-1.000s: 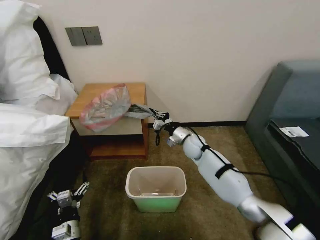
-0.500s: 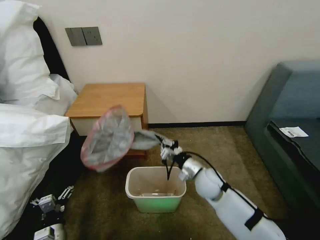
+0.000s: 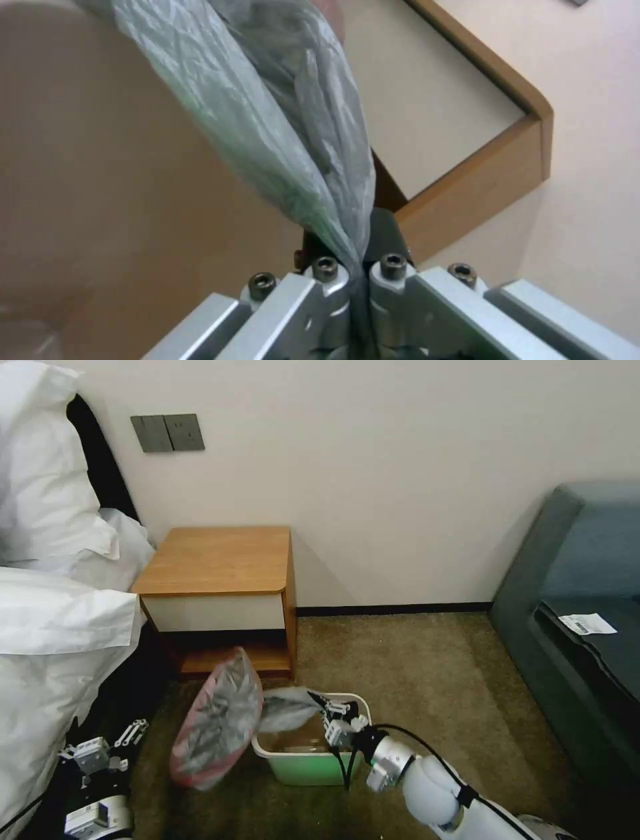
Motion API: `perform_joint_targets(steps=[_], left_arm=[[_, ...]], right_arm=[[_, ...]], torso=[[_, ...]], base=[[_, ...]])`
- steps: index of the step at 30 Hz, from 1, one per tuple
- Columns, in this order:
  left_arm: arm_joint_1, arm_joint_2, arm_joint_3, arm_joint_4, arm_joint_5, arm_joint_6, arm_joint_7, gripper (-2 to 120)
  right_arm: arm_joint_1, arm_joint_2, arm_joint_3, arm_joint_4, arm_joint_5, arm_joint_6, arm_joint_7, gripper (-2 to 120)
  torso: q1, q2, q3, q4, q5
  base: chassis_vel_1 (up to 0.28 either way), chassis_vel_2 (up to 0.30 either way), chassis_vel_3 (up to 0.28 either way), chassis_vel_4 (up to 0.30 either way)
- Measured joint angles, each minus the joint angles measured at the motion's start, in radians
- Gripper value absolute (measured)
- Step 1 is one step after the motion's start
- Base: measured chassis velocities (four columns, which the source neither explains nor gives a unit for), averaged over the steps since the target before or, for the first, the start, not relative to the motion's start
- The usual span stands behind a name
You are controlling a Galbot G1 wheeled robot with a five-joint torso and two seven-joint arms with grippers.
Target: Pick up the garbage bag from the table and place it over the trash can.
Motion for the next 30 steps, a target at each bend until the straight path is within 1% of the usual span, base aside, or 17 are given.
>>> perform_joint_targets(steps=[7,9,10,13,18,20,21,22,26,27,28,30], left_arm=[[-0.006,-0.009,0.022,0.001,0.021,0.004,0.0,100],[-0.01,-0.009,0.025,0.005,0.029,0.006,0.0,100],[-0.01,-0.009,0.025,0.005,0.029,0.006,0.0,100],[-0.013,-0.01,0.029,0.008,0.04,0.008,0.0,100],[-0.015,-0.014,0.031,0.009,0.049,0.008,0.001,100],[-0.015,-0.015,0.032,0.011,0.053,0.009,0.001,100],[-0.015,-0.015,0.032,0.011,0.055,0.009,0.001,100],[-0.015,-0.015,0.032,0.011,0.055,0.009,0.001,100],[-0.015,-0.018,0.034,0.006,0.066,0.016,0.001,100],[-0.015,-0.02,0.036,0.003,0.071,0.018,0.001,100],[-0.015,-0.02,0.036,0.003,0.071,0.018,0.001,100],[-0.015,-0.025,0.039,-0.004,0.084,0.022,0.001,100]], right_arm=[[-0.001,-0.014,-0.006,0.01,0.067,-0.008,-0.016,0],[0.0,-0.028,-0.018,0.011,0.141,-0.027,-0.021,0],[0.0,-0.028,-0.018,0.011,0.141,-0.027,-0.021,0],[0.018,-0.047,-0.032,0.011,0.236,-0.046,-0.031,0],[0.033,-0.064,-0.04,0.012,0.262,-0.049,-0.042,0],[0.039,-0.078,-0.045,0.016,0.279,-0.05,-0.051,6],[0.042,-0.086,-0.048,0.018,0.291,-0.049,-0.056,12],[0.042,-0.086,-0.048,0.018,0.291,-0.049,-0.056,12],[0.067,-0.131,-0.064,0.032,0.38,-0.054,-0.102,30],[0.08,-0.144,-0.07,0.036,0.406,-0.061,-0.113,34],[0.08,-0.144,-0.07,0.036,0.406,-0.061,-0.113,34],[0.109,-0.17,-0.079,0.041,0.452,-0.078,-0.135,43]], torso=[[0.0,0.0,0.0,0.0001,-0.0001],[0.0,0.0,0.0,0.0001,-0.0001],[0.0,0.0,0.0,0.0001,-0.0001],[0.0,0.0,0.0,0.0001,0.0],[0.0,0.0,0.0,0.0,0.0],[0.0,0.0,0.0,0.0001,0.0],[0.0,0.0,0.0,0.0001,0.0],[0.0,0.0,0.0,0.0001,0.0],[0.0,0.0,0.0,0.0,-0.0001],[0.0,0.0,0.0,0.0,0.0],[0.0,0.0,0.0,0.0,0.0],[0.0,0.0,0.0,0.0001,-0.0001]], base=[[0.0,0.0,0.0,0.0],[0.0,0.0,0.0,0.0],[0.0,0.0,0.0,0.0],[0.0,0.0,0.0,0.0],[0.0,0.0,0.0,0.0],[0.0,0.0,0.0,0.0],[0.0,0.0,0.0,0.0],[0.0,0.0,0.0,0.0],[0.0,0.0,0.0,0.0],[0.0,0.0,0.0,0.0],[0.0,0.0,0.0,0.0],[0.0,0.0,0.0,0.0]])
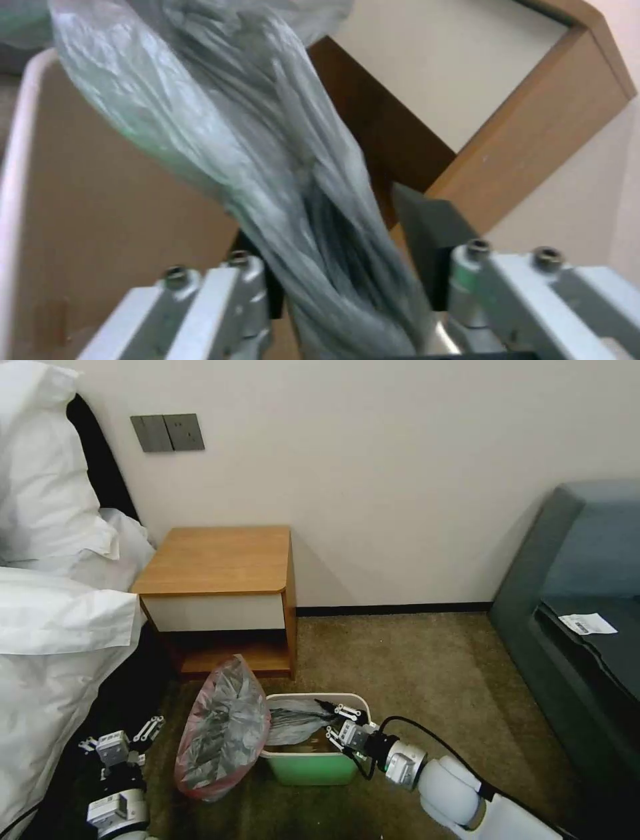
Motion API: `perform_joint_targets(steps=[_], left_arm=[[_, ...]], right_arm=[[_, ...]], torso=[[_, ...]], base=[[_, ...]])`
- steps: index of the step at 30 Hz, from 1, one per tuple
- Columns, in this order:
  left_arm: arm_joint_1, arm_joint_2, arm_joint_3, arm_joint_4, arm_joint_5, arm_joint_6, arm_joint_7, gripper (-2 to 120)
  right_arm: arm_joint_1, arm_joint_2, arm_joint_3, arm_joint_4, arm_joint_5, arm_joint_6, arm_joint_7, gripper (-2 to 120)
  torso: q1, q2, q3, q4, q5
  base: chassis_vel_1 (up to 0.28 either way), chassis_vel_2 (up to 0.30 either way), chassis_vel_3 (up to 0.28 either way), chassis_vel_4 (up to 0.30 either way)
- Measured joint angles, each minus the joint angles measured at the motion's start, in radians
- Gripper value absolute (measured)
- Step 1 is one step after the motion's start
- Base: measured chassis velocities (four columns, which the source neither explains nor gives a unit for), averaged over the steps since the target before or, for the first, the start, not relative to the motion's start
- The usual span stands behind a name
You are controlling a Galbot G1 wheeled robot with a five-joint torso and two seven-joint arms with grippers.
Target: Pick up the garbage bag from the table and place it over the trash can.
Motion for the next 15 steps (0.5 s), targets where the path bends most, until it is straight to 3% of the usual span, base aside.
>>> perform_joint_targets(steps=[7,15], left_arm=[[0.0,-0.011,0.006,-0.013,0.03,0.005,0.0,100],[-0.009,-0.011,0.014,-0.036,0.054,0.023,0.0,100]], right_arm=[[0.04,-0.07,-0.014,0.001,0.098,-0.017,-0.057,68],[0.012,-0.132,0.046,0.018,0.136,0.017,-0.118,95]], torso=[[0.0,0.0,0.0,0.0,0.0001],[0.0,0.0,0.0,-0.0001,0.0002]], base=[[0.0,0.0,0.0,0.0],[0.0,0.0,0.0,0.0]])
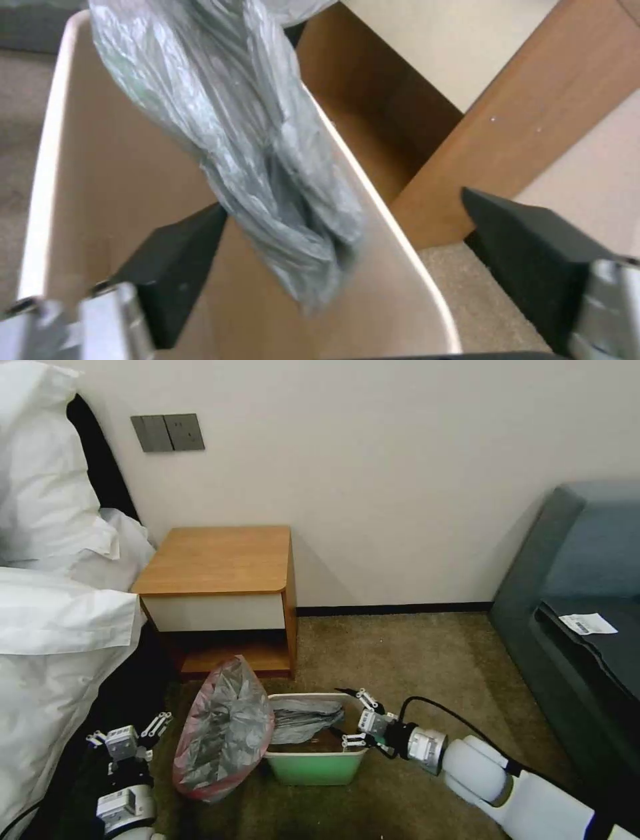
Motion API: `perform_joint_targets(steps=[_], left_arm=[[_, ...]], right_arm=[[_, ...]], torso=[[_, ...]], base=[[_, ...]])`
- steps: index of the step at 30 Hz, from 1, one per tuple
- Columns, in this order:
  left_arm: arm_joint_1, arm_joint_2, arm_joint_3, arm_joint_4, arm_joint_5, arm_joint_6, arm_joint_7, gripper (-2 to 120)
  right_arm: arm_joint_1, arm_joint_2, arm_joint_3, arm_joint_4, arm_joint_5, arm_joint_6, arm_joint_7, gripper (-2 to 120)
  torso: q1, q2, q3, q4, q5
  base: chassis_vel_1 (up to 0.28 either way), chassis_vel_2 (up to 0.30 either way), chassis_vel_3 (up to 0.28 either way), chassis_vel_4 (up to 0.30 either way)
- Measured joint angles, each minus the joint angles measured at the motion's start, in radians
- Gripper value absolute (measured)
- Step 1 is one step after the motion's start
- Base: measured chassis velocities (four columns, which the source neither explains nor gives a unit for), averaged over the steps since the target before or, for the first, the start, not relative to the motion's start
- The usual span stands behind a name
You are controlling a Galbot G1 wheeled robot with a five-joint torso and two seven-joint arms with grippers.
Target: Pick up the garbage bag from the table and place it over the trash can.
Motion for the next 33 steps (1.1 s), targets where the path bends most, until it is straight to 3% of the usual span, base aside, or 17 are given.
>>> perform_joint_targets(steps=[5,7,8,11,16,21,30,33], left_arm=[[0.002,0.003,0.003,-0.035,0.005,0.018,0.001,100],[0.02,0.015,0.01,-0.084,-0.008,0.041,0.003,100],[0.02,0.015,0.01,-0.084,-0.008,0.041,0.003,100],[0.054,0.047,0.02,-0.156,-0.05,0.098,0.01,100],[0.079,0.082,0.033,-0.237,-0.073,0.156,0.026,100],[0.106,0.089,0.041,-0.328,-0.085,0.19,0.029,100],[0.141,0.094,0.043,-0.4,-0.128,0.203,0.032,100],[0.173,0.136,0.06,-0.542,-0.287,0.301,0.066,100]], right_arm=[[-0.041,-0.028,0.073,0.02,0.015,0.025,-0.02,100],[-0.107,-0.031,0.168,0.057,0.038,0.034,-0.019,100],[-0.107,-0.031,0.168,0.057,0.038,0.034,-0.019,100],[-0.193,0.014,0.292,0.102,0.056,0.045,-0.01,100],[-0.269,0.099,0.385,0.146,0.061,0.062,0.015,100],[-0.316,0.205,0.409,0.195,0.047,0.07,0.062,100],[-0.35,0.323,0.387,0.196,0.015,0.07,0.096,100],[-0.362,0.345,0.389,0.182,0.008,0.084,0.102,100]], torso=[[0.0,0.0,0.0,-0.0001,0.0],[0.0,0.0,0.0,0.0,-0.0002],[0.0,0.0,0.0,0.0,-0.0002],[0.0,0.0,0.0,0.0001,-0.0003],[0.0,0.0,0.0,0.0001,-0.0003],[0.0,0.0,0.0,0.0,-0.0002],[0.0,0.0,0.0,0.0002,-0.0004],[0.0,0.0,0.0,0.0001,-0.0001]], base=[[0.0,0.0,0.0,0.0],[0.0,0.0,0.0,0.0],[0.0,0.0,0.0,0.0],[0.0,0.0,0.0,0.0],[0.0,0.0,0.0,0.0],[0.0,0.0,0.0,0.0],[0.0,0.0,0.0,0.0],[0.0,0.0,0.0,0.0]])
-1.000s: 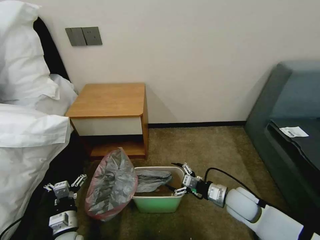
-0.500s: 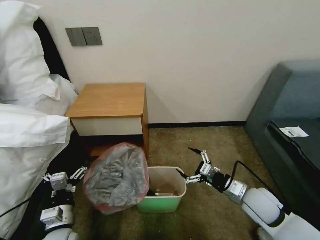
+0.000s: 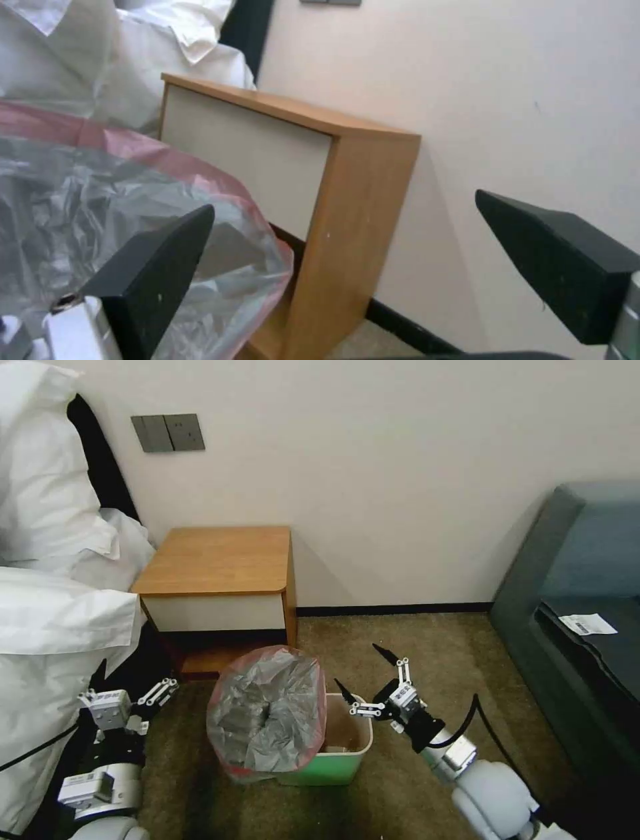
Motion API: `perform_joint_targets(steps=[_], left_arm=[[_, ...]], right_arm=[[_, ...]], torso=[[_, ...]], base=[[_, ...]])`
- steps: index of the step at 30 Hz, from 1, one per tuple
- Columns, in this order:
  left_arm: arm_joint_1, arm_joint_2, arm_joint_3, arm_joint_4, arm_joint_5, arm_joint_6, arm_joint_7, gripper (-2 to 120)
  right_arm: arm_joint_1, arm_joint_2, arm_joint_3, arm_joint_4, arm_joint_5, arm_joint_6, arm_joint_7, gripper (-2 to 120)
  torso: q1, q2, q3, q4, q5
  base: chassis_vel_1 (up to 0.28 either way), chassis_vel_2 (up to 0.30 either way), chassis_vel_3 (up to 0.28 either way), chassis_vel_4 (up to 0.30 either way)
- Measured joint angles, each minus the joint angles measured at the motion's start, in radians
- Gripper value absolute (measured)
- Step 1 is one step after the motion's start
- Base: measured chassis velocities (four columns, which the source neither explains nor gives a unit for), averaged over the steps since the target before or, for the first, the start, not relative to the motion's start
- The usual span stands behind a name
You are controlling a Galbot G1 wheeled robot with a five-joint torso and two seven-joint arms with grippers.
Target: Pick up the garbage bag from the table and place it over the trash can.
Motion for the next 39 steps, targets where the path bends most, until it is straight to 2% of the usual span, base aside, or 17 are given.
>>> perform_joint_targets(steps=[1,2,5,6,9,12,15,20,21,23,26,31,39], left_arm=[[0.012,0.017,0.008,-0.042,-0.061,0.049,0.018,100],[0.012,0.017,0.008,-0.042,-0.061,0.049,0.018,100],[0.047,0.083,0.037,-0.124,-0.255,0.241,0.083,100],[0.047,0.083,0.037,-0.124,-0.255,0.241,0.083,100],[0.051,0.122,0.054,-0.131,-0.305,0.358,0.125,100],[0.054,0.131,0.075,-0.123,-0.326,0.395,0.14,100],[0.069,0.127,0.125,-0.08,-0.379,0.449,0.184,98],[0.066,0.118,0.171,-0.024,-0.372,0.455,0.204,98],[0.059,0.113,0.19,0.008,-0.352,0.449,0.206,98],[0.046,0.099,0.209,0.077,-0.319,0.414,0.207,98],[0.034,0.086,0.21,0.109,-0.309,0.384,0.205,98],[0.011,0.063,0.199,0.129,-0.299,0.348,0.196,98],[-0.015,0.021,0.185,0.155,-0.306,0.34,0.175,98]], right_arm=[[-0.003,0.002,0.002,-0.004,-0.001,0.006,0.001,100],[-0.003,0.002,0.002,-0.004,-0.001,0.006,0.001,100],[-0.01,0.01,0.008,-0.011,-0.005,0.019,0.003,100],[-0.01,0.01,0.008,-0.011,-0.005,0.019,0.003,100],[-0.019,0.021,0.008,-0.011,-0.013,0.029,0.007,100],[-0.027,0.032,0.008,-0.011,-0.022,0.036,0.012,100],[-0.04,0.05,0.007,-0.02,-0.035,0.051,0.012,100],[-0.042,0.058,0.003,-0.028,-0.045,0.061,0.008,100],[-0.042,0.061,0.003,-0.031,-0.049,0.066,0.003,100],[-0.045,0.063,0.003,-0.032,-0.051,0.07,-0.004,100],[-0.047,0.062,0.006,-0.037,-0.051,0.075,-0.006,100],[-0.05,0.059,0.008,-0.05,-0.051,0.082,-0.013,100],[-0.049,0.06,0.006,-0.056,-0.05,0.086,-0.017,100]], torso=[[0.0,0.0,0.0,0.0,-0.0001],[0.0,0.0,0.0,0.0,-0.0001],[0.0,0.0,0.0,-0.0001,0.0003],[0.0,0.0,0.0,-0.0001,0.0003],[0.0,0.0,0.0,0.0,-0.0001],[0.0,0.0,0.0,-0.0002,-0.0001],[0.0,0.0,0.0,0.0,-0.0001],[0.0,0.0,0.0,0.0,-0.0001],[0.0,0.0,0.0,0.0,-0.0002],[0.0,0.0,0.0,0.0,-0.0002],[0.0,0.0,0.0,0.0,-0.0001],[0.0,0.0,0.0,0.0,-0.0001],[0.0,0.0,0.0,-0.0001,0.0]], base=[[0.0,0.0,0.0,0.0],[0.0,0.0,0.0,0.0],[0.0,0.0,0.0,0.0],[0.0,0.0,0.0,0.0],[0.0,0.0,0.0,0.0],[0.0,0.0,0.0,0.0],[0.0,0.0,0.0,0.0],[0.0,0.0,0.0,0.0],[0.0,0.0,0.0,0.0],[0.0,0.0,0.0,0.0],[0.0,0.0,0.0,0.0],[0.0,0.0,0.0,0.0],[0.0,0.0,0.0,0.0]])
